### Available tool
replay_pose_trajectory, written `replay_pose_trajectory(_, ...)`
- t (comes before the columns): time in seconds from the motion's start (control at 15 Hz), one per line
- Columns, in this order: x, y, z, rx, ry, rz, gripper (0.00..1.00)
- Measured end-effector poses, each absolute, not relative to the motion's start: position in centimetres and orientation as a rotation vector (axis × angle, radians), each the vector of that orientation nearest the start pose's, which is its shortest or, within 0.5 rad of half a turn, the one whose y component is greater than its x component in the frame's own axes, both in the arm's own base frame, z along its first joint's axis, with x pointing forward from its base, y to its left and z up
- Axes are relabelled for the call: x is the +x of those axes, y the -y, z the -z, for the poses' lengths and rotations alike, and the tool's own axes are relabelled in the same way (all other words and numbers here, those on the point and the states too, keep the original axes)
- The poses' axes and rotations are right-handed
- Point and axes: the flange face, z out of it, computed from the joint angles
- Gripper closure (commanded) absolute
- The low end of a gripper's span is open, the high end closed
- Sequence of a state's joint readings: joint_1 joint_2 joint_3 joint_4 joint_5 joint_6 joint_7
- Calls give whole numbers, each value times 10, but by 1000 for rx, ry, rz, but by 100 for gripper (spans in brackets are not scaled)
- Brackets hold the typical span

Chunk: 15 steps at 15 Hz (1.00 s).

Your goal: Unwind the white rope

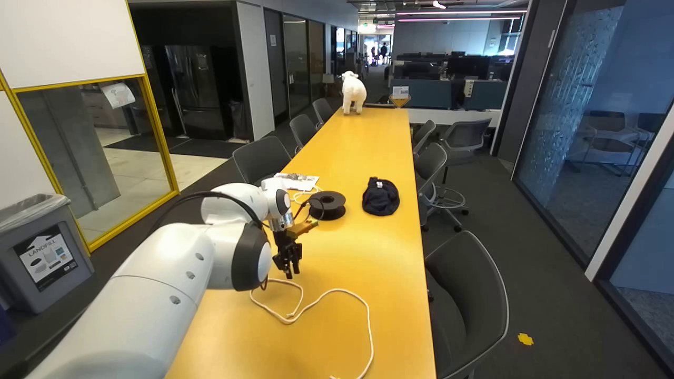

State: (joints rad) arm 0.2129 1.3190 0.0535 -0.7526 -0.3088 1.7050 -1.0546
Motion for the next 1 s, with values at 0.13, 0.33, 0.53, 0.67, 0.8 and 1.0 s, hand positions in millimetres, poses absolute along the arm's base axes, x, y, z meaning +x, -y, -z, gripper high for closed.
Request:
replay_pose_trajectory(0.13,733,-152,-90,-2414,2000,-698,12)
replay_pose_trajectory(0.33,733,-147,-90,-2434,1967,-708,0)
replay_pose_trajectory(0.53,739,-133,-100,-2540,1822,-664,0)
replay_pose_trajectory(0.67,746,-117,-117,-2630,1689,-615,0)
replay_pose_trajectory(0.8,754,-96,-140,-2721,1544,-562,0)
replay_pose_trajectory(1.0,760,-58,-174,-2841,1315,-512,0)
